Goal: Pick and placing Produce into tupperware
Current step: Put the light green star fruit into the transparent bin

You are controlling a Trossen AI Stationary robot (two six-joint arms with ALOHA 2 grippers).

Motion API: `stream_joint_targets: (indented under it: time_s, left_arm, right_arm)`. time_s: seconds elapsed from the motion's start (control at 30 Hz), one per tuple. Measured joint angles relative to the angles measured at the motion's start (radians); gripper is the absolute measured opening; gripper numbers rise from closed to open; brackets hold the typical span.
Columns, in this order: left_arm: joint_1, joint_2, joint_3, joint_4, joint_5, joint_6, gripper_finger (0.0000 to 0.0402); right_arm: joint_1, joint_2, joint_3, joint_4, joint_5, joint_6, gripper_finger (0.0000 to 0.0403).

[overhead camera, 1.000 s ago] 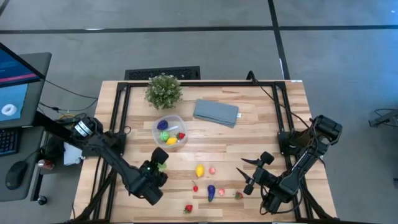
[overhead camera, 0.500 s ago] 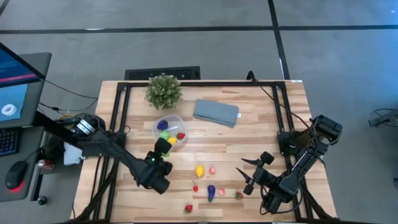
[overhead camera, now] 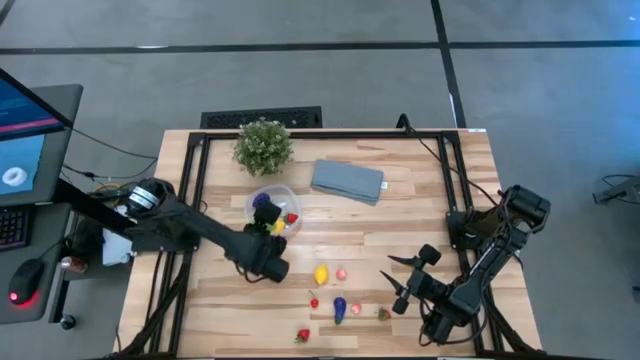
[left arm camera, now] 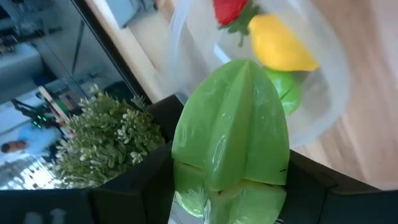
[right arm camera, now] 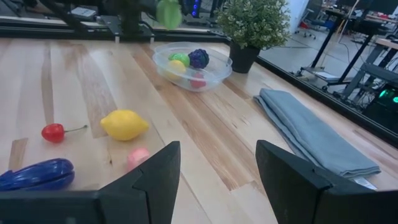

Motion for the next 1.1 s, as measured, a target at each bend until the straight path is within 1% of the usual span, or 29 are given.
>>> stream_joint_targets:
  time_s: [0.27, 0.47, 0.7, 0.87, 1.1]
  left_arm:
    - [0.114, 0.000, 0.000, 0.026, 0.018, 0.046, 0.0210]
    - [0.206, 0.000, 0.000, 0.126, 0.117, 0.119, 0.0210]
    - [0.296, 0.000, 0.000, 0.187, 0.170, 0.186, 0.0210]
    - [0.352, 0.000, 0.000, 0.231, 0.212, 0.229, 0.0210]
    - [0.418, 0.000, 0.000, 0.307, 0.281, 0.289, 0.0210]
  right_arm:
    - [0.018, 0.000, 0.000, 0.003, 0.000, 0.000, 0.0234]
    - [0.017, 0.000, 0.000, 0.011, 0.000, 0.000, 0.0234]
    - [0.017, 0.000, 0.000, 0.014, -0.002, 0.000, 0.0234]
    - [0.017, 0.000, 0.000, 0.014, -0.033, 0.000, 0.0234]
    - [0.017, 0.000, 0.000, 0.014, -0.045, 0.000, 0.0234]
